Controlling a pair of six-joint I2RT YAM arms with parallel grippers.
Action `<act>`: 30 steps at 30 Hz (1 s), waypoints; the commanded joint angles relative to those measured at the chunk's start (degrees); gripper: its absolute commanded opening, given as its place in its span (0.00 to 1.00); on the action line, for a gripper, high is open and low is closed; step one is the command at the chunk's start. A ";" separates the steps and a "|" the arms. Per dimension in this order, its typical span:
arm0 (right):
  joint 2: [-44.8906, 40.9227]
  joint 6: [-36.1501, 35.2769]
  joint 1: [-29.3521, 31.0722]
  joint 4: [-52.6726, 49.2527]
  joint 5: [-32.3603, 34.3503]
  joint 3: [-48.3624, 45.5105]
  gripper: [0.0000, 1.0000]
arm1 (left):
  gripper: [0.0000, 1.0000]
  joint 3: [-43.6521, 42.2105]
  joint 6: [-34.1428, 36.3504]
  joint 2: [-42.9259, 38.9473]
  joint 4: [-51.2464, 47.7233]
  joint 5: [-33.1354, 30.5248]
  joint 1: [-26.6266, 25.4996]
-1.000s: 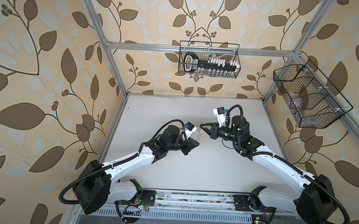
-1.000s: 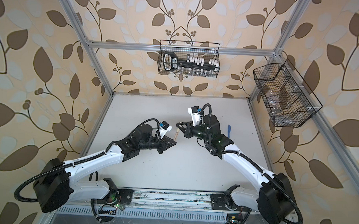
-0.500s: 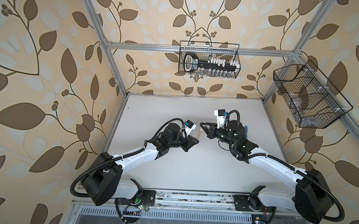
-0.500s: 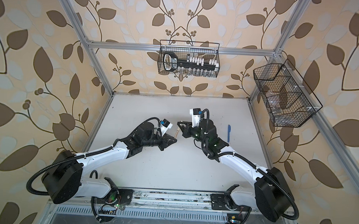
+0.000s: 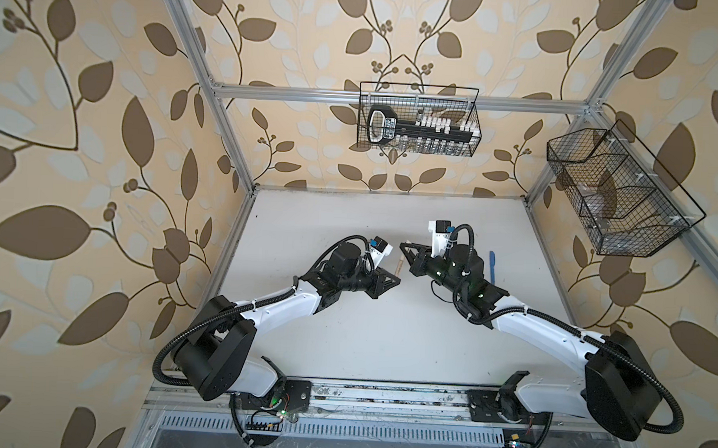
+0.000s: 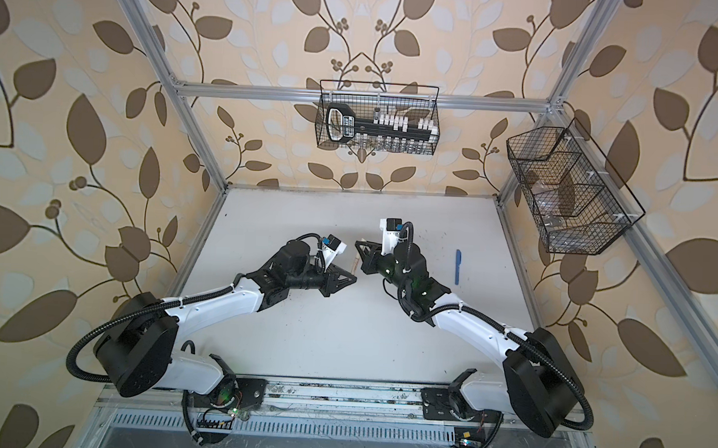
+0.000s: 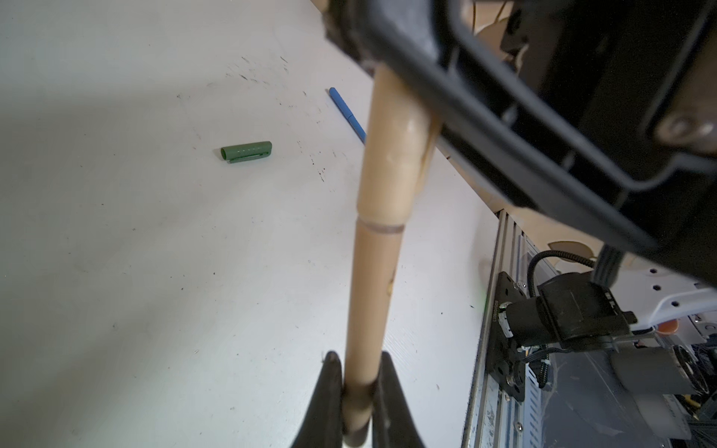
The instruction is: Insert the pens into the pen caps
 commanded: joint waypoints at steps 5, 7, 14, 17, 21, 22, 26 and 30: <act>1.13 0.59 4.70 -19.91 -9.64 -6.25 0.00 | 0.00 12.89 -9.11 0.15 26.34 -9.04 7.39; 0.47 0.56 4.13 -19.88 -9.61 -6.29 0.00 | 0.00 12.63 -10.23 0.90 27.61 -7.92 7.39; 1.77 -1.91 4.09 -22.72 -14.50 -3.97 0.00 | 0.00 13.38 -9.07 1.32 28.01 -4.82 7.57; 1.99 -2.89 3.47 -25.21 -16.44 -3.28 0.00 | 0.00 14.63 -7.58 1.32 24.93 -2.39 7.57; 1.33 -3.54 0.34 -26.57 -20.09 -2.72 0.00 | 0.00 14.80 -5.74 1.08 19.74 3.20 7.57; 1.27 -4.15 -0.34 -27.37 -21.20 -2.26 0.00 | 0.00 14.27 -5.39 0.61 19.05 4.71 7.61; 1.64 -6.58 -3.27 -30.73 -24.40 -0.01 0.00 | 0.00 12.04 -3.26 -2.40 12.83 6.63 7.51; 1.38 -6.88 -5.49 -31.15 -25.71 0.92 0.00 | 0.35 10.19 -1.58 -5.46 7.94 5.17 7.52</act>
